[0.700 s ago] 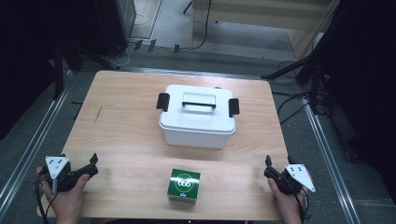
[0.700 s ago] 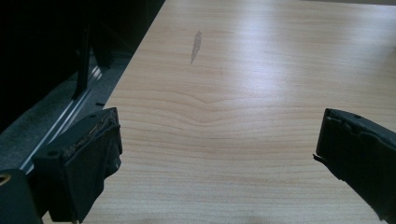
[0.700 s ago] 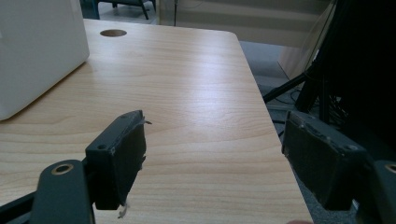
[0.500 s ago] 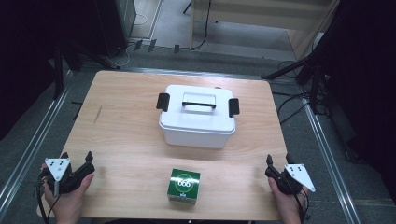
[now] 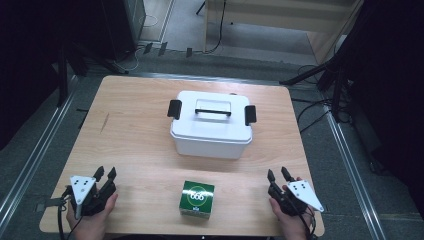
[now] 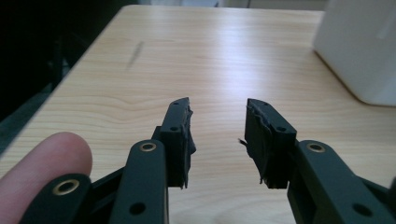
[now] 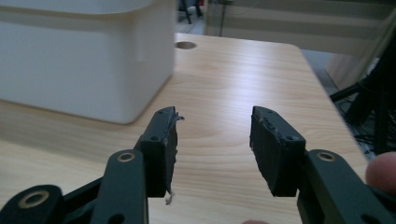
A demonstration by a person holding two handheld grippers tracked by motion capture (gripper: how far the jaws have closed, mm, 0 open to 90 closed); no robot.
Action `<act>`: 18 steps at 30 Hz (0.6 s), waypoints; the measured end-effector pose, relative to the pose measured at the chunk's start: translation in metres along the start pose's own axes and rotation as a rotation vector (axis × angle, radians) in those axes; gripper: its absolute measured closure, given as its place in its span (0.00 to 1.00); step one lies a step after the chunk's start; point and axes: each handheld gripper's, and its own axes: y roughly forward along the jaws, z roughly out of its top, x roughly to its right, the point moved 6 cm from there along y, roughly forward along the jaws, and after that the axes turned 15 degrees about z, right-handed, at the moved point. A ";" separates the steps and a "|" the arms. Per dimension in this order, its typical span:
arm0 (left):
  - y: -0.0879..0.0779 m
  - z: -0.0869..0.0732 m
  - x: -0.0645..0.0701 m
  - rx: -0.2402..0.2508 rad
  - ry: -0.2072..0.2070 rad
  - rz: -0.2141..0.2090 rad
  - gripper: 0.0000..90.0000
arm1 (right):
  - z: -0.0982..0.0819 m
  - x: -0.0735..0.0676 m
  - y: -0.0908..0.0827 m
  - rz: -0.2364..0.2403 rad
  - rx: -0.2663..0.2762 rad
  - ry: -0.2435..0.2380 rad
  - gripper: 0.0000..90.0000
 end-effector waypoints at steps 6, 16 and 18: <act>-0.008 -0.003 0.024 -0.027 -0.002 -0.063 0.73 | -0.004 -0.035 0.007 0.081 -0.039 0.008 0.61; -0.021 -0.016 0.067 -0.081 0.072 -0.173 0.88 | -0.013 -0.091 0.015 0.283 -0.094 0.038 0.76; -0.025 -0.019 0.083 -0.102 0.098 -0.215 0.90 | -0.014 -0.100 0.015 0.306 -0.101 0.031 0.78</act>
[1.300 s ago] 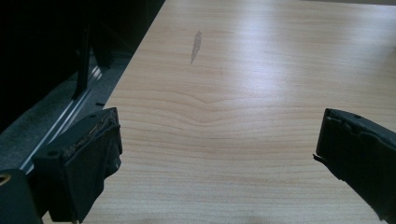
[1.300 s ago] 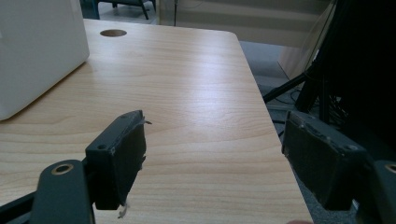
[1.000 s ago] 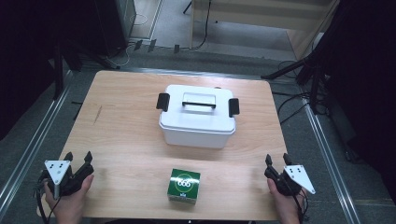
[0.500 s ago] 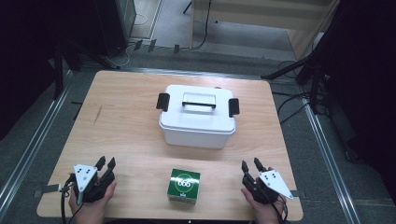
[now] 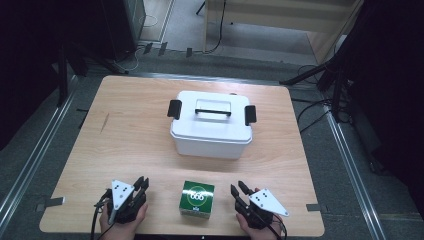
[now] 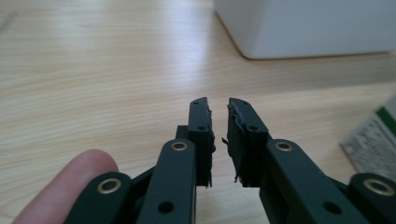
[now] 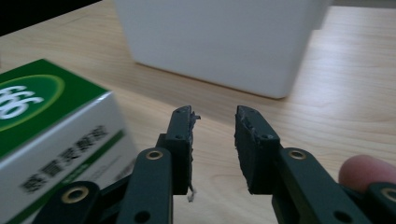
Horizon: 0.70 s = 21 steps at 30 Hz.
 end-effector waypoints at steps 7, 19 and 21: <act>-0.005 -0.004 0.030 -0.014 0.083 -0.066 0.96 | -0.006 -0.018 0.006 0.071 -0.038 0.004 0.90; -0.013 -0.009 0.081 -0.075 0.107 -0.197 1.00 | -0.016 -0.039 0.017 0.175 -0.104 0.072 1.00; -0.012 -0.008 0.086 -0.082 0.100 -0.206 1.00 | -0.016 -0.036 0.015 0.149 -0.107 0.082 1.00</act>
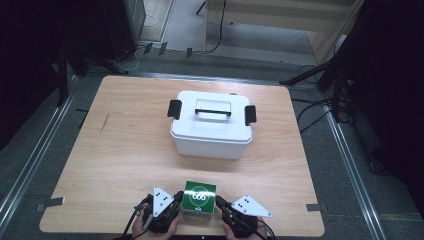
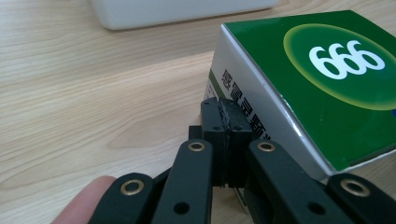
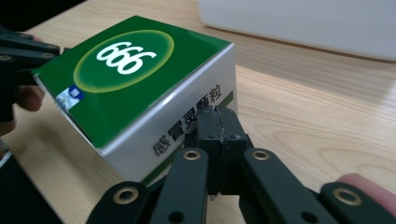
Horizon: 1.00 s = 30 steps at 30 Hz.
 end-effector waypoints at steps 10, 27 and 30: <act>0.029 0.024 0.050 -0.018 0.029 -0.071 1.00 | 0.003 0.040 -0.034 -0.084 -0.007 0.092 1.00; 0.060 0.051 0.098 -0.001 0.061 -0.125 1.00 | 0.006 0.091 -0.072 -0.213 0.025 0.161 1.00; 0.054 0.058 0.086 0.035 0.047 -0.109 0.93 | 0.011 0.093 -0.078 -0.224 0.051 0.161 0.98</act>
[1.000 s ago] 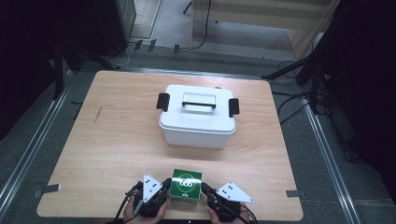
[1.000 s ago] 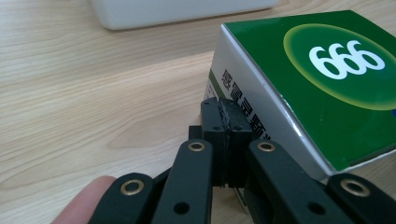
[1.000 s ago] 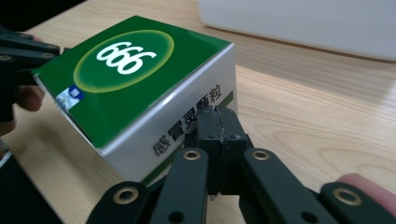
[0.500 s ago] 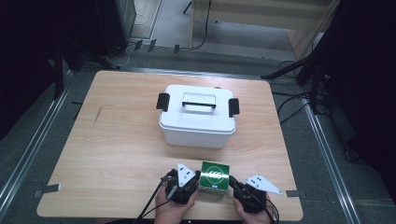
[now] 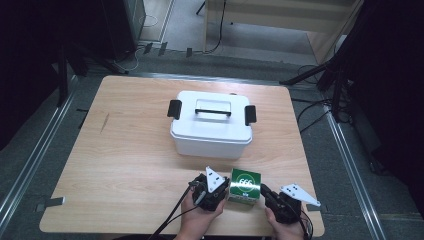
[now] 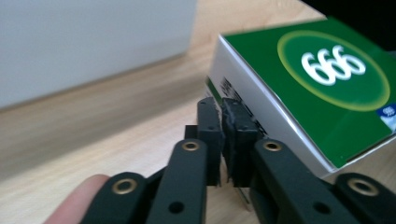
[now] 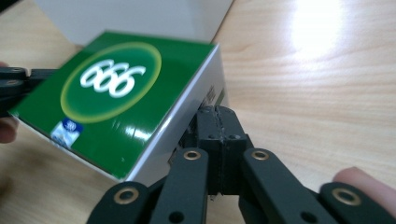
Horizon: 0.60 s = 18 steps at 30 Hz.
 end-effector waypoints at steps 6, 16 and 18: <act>-0.007 0.012 -0.038 0.028 -0.046 0.052 1.00 | 0.022 0.016 -0.003 -0.035 0.033 -0.029 1.00; -0.014 0.027 -0.133 0.042 -0.136 0.215 1.00 | 0.080 0.028 0.022 0.004 0.039 -0.092 1.00; -0.013 0.029 -0.149 0.049 -0.149 0.248 1.00 | 0.090 0.028 0.029 0.011 0.030 -0.098 1.00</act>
